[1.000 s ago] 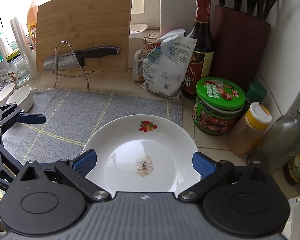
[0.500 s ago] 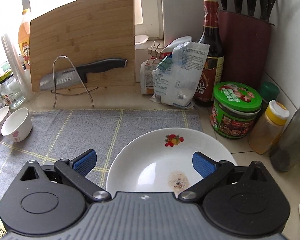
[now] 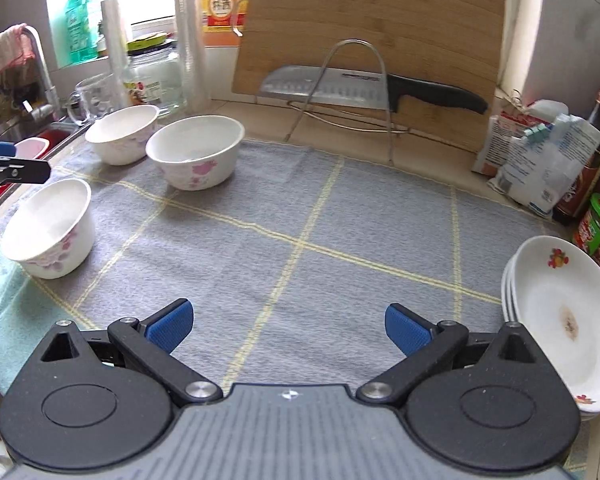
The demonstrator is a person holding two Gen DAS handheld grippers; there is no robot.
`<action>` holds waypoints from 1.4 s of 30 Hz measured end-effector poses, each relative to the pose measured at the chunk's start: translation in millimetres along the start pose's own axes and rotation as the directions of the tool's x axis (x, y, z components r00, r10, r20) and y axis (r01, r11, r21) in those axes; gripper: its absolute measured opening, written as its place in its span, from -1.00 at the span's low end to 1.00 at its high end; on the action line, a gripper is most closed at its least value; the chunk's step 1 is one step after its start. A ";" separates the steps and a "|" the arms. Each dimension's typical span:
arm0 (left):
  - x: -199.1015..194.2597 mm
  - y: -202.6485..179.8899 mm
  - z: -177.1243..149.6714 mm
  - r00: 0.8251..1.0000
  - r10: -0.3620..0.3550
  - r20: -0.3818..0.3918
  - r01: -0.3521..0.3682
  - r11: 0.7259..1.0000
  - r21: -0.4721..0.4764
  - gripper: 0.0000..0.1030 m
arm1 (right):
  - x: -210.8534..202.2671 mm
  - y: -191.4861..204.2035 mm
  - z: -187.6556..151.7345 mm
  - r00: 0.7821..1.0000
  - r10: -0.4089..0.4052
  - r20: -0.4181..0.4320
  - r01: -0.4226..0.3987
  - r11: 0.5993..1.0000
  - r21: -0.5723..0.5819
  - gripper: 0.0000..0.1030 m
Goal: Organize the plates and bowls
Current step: 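Move both grippers to the plain white bowl on the mat, then grasp the white bowl rim with the left gripper while the right gripper grasps its opposite rim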
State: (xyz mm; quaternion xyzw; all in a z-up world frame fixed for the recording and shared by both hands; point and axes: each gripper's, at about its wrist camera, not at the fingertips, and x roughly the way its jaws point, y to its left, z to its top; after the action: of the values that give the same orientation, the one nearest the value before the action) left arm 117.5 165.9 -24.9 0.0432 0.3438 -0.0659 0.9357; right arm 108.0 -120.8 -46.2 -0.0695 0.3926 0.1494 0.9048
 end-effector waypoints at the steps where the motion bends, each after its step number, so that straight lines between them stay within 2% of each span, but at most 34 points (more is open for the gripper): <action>1: 2.5 6.5 -1.7 1.000 -0.007 -0.010 0.007 1.000 0.005 0.99 | 2.7 13.8 1.0 1.000 0.014 -0.002 -0.014 1.000 -0.018 1.00; 7: 10.4 35.2 -9.7 0.997 -0.056 -0.052 0.057 0.998 0.022 0.99 | 19.7 82.8 5.2 0.996 0.086 -0.028 -0.089 0.988 -0.123 1.00; 16: 19.4 42.6 -13.3 0.990 -0.102 -0.094 0.108 0.992 0.061 0.99 | 47.8 132.0 11.0 0.987 0.151 -0.063 -0.162 0.959 -0.231 1.00; 24: 32.5 46.6 -14.8 0.973 -0.167 -0.160 0.181 0.980 0.081 0.98 | 63.9 154.2 5.8 0.980 0.177 -0.093 -0.195 0.946 -0.258 1.00; 28: 39.9 46.4 -13.2 0.963 -0.193 -0.186 0.215 0.970 0.108 0.96 | 66.4 148.5 6.1 0.977 0.197 -0.081 -0.209 0.956 -0.206 1.00; 33: 47.3 44.1 -7.0 0.951 -0.230 -0.205 0.261 0.955 0.141 0.95 | 65.4 151.3 5.6 0.981 0.185 -0.060 -0.193 0.964 -0.183 1.00; 39: 54.4 40.6 -2.0 0.944 -0.243 -0.224 0.286 0.940 0.186 0.93 | 66.4 168.5 8.8 0.977 0.208 -0.037 -0.211 0.947 -0.241 1.00; 42: 57.1 37.4 -0.6 0.940 -0.247 -0.237 0.296 0.934 0.200 0.75 | 67.5 172.5 12.8 0.978 0.205 -0.023 -0.204 0.945 -0.257 1.00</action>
State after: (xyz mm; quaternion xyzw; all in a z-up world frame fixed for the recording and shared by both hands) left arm 166.0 197.6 -61.1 0.1112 0.4323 -0.2302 0.8647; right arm 104.5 60.0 -88.2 -0.1450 0.3730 0.2924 0.8685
